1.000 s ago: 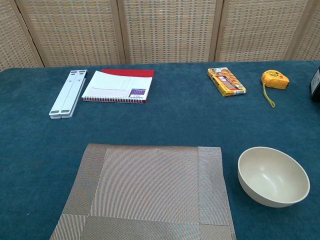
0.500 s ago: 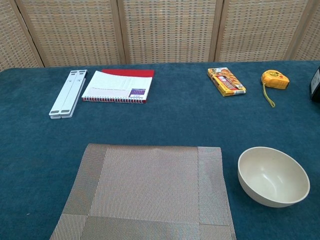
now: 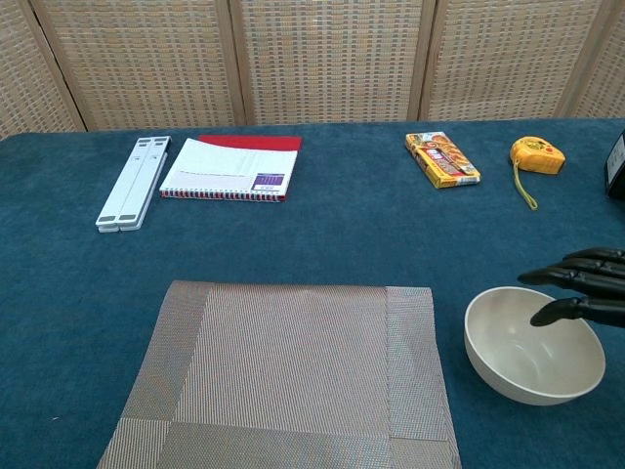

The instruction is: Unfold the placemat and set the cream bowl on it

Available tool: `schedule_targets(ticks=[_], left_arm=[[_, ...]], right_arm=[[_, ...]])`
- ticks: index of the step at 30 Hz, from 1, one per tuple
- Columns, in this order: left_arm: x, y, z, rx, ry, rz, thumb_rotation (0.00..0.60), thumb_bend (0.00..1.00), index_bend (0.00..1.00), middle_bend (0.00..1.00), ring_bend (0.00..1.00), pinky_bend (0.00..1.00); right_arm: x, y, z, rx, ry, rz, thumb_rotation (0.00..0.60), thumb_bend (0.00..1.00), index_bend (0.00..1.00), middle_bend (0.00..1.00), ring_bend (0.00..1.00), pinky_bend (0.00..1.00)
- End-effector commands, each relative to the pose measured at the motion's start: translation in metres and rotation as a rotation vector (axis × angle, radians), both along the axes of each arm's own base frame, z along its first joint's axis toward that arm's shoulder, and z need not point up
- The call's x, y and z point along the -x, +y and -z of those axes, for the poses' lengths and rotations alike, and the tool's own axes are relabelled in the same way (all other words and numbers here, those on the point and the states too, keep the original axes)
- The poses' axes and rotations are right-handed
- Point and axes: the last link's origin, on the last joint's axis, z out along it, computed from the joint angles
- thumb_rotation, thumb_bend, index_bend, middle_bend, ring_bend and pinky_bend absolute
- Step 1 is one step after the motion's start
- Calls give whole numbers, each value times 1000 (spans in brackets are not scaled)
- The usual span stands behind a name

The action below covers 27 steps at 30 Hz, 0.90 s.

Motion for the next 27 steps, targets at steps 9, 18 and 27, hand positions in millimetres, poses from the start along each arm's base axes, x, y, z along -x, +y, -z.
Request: schedule_targets(ticks=[9, 18, 27], left_arm=[[3, 1, -5, -10, -11, -6, 600, 0, 0, 0, 0, 0], [4, 1, -7, -13, -17, -8, 600, 0, 0, 0, 0, 0], [7, 8, -4, -1, -10, -22, 600, 0, 0, 0, 0, 0]], right_arm=[[6, -8, 22, -14, -27, 35, 600, 568, 559, 0, 0, 0], [1, -16, 26, 19, -113, 5, 600, 725, 694, 0, 0, 0], [-8, -59, -7, 167, -225, 25, 600, 724, 698, 0, 0, 0]])
